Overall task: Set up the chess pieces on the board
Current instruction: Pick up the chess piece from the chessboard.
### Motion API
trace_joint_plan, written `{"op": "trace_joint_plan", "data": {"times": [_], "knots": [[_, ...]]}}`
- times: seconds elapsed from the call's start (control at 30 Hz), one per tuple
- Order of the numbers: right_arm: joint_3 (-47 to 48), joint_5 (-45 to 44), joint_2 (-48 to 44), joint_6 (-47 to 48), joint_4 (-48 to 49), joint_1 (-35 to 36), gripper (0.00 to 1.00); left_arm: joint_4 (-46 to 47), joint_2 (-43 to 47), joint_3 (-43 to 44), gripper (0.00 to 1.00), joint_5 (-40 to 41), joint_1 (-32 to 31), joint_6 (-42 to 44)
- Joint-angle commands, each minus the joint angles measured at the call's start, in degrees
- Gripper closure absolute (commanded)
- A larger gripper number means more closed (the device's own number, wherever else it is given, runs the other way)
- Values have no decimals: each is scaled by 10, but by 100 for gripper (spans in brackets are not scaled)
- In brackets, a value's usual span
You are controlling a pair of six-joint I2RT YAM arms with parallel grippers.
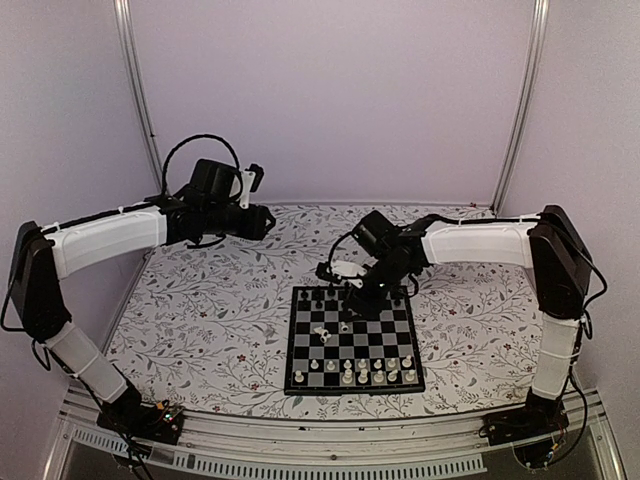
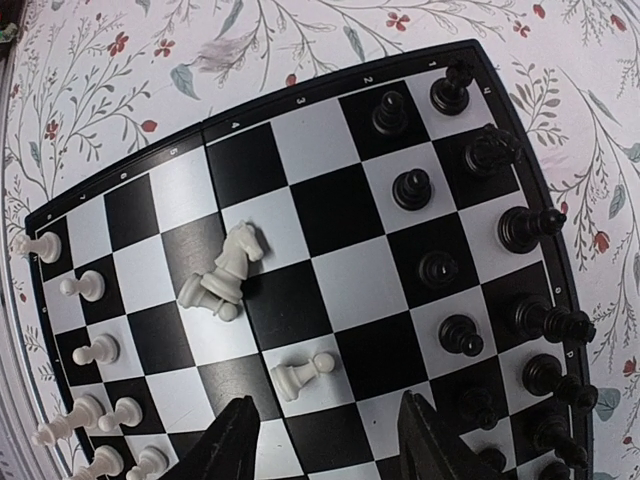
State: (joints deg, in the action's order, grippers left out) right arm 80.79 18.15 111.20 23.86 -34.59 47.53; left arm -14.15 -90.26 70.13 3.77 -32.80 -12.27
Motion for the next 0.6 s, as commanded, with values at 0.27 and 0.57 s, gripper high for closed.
{"op": "trace_joint_plan", "data": {"times": [0.27,0.57], "knots": [[49,-47,54,-34,-27,27,47,10,-2,24,51,-88,17,-25],[59,-73,81,-41,-31,32,47,5,-15,29,52,-102,20,-27]]}}
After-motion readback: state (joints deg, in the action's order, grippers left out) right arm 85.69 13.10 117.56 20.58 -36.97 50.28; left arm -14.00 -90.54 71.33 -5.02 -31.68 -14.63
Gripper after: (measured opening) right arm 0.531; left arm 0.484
